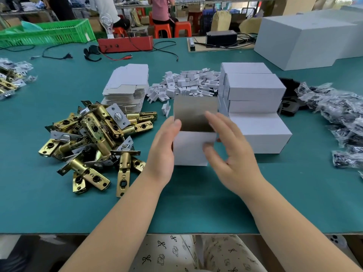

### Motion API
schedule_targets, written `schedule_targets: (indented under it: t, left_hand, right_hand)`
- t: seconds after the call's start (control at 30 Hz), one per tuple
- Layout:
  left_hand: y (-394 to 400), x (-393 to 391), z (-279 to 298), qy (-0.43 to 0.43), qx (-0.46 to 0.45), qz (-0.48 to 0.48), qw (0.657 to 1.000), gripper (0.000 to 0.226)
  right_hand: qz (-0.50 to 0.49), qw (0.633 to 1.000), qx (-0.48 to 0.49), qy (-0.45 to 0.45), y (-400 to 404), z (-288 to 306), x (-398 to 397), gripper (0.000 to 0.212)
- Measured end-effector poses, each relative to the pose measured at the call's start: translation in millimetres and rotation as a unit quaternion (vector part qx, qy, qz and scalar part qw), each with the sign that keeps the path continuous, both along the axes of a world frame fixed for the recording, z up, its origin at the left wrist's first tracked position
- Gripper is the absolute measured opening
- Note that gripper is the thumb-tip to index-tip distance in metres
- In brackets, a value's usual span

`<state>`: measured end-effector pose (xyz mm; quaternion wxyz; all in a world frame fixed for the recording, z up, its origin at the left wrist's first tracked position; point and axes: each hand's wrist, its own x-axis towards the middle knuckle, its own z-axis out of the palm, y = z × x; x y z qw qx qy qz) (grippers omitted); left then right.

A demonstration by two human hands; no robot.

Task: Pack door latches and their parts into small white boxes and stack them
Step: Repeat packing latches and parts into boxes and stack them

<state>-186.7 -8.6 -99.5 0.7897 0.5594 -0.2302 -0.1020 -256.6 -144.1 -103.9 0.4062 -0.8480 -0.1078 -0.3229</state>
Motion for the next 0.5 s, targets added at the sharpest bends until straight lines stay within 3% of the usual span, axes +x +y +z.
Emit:
schedule_targets:
  t: [0.1, 0.23, 0.4, 0.5]
  left_hand:
    - [-1, -1, -1, 0.022, 0.002, 0.007, 1.000, 0.047]
    - [0, 3, 3, 0.087, -0.022, 0.024, 0.996, 0.045]
    - [5, 4, 10, 0.021, -0.074, 0.068, 0.995, 0.037]
    - [4, 2, 8, -0.079, -0.022, 0.155, 0.985, 0.037]
  right_hand:
    - [-0.002, 0.999, -0.038, -0.006, 2, -2, 2, 0.041]
    - [-0.045, 0.999, 0.011, 0.018, 1, -4, 3, 0.040]
    - [-0.043, 0.998, -0.049, 0.025, -4, -5, 7, 0.058]
    - [-0.026, 0.998, -0.050, 0.031, -3, -6, 9, 0.055]
